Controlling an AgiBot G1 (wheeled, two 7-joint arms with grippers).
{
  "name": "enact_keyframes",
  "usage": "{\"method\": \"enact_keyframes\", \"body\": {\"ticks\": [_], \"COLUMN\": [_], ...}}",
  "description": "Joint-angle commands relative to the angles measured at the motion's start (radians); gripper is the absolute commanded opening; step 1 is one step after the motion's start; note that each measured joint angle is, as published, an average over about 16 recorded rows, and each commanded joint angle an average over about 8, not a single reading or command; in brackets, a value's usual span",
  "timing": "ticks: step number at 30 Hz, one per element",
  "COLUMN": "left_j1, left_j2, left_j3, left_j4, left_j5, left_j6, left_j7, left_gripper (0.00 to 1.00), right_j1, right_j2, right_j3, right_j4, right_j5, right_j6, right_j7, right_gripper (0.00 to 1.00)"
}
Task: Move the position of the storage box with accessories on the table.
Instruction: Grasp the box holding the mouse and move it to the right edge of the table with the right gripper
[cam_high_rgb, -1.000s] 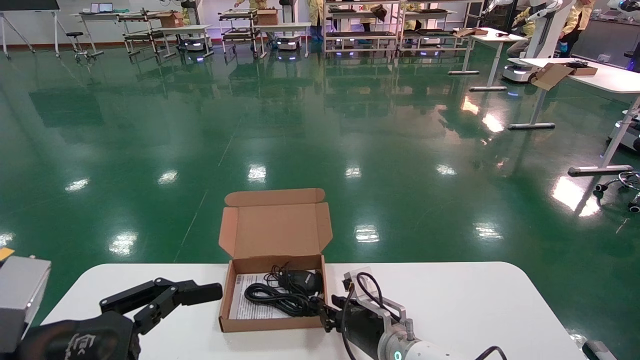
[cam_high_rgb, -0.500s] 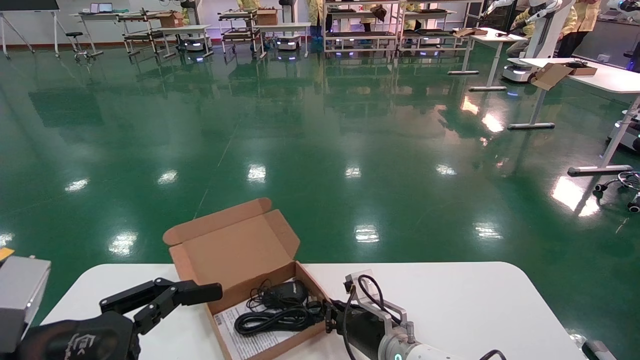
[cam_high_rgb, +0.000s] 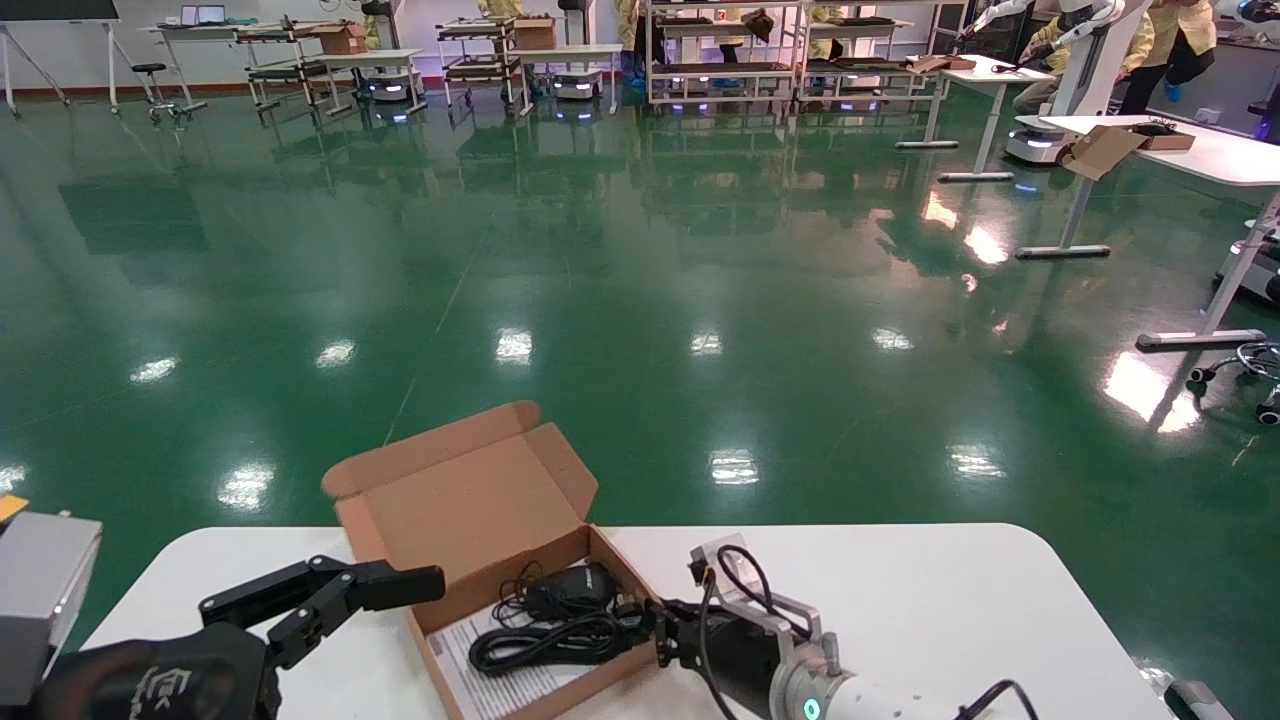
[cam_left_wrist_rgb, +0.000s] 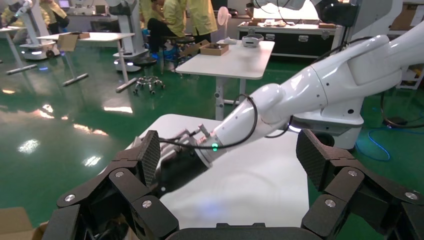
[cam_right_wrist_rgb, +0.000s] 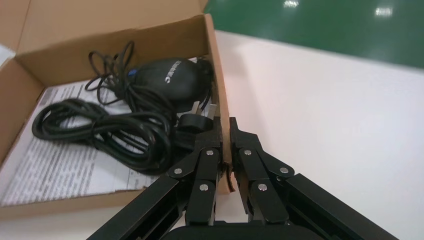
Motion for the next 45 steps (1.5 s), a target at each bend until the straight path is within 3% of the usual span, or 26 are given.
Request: {"method": "enact_keyframes", "body": {"ticks": [1,14,28,36,45], "left_j1": [0.0,0.0,0.0,0.0,0.0], "left_j2": [0.0,0.0,0.0,0.0,0.0], "left_j3": [0.0,0.0,0.0,0.0,0.0], "left_j4": [0.0,0.0,0.0,0.0,0.0], "left_j5": [0.0,0.0,0.0,0.0,0.0], "left_j6": [0.0,0.0,0.0,0.0,0.0], "left_j7": [0.0,0.0,0.0,0.0,0.0], "left_gripper": [1.0,1.0,1.0,1.0,1.0], "right_j1": [0.012,0.18,0.316,0.294,0.174], "right_j2": [0.002,0.06,0.29,0.411,0.477], "right_j3": [0.01,0.1,0.119,0.124,0.15], "right_j4": [-0.016,-0.209,-0.374,-0.421,-0.446], "right_j5": [0.008,0.071,0.076,0.081,0.118], "right_j6": [-0.021,-0.221,-0.406,-0.453,-0.458], "right_j7": [-0.023,-0.183,-0.28,-0.31,-0.343], "right_gripper": [0.0,0.0,0.0,0.0,0.0]}}
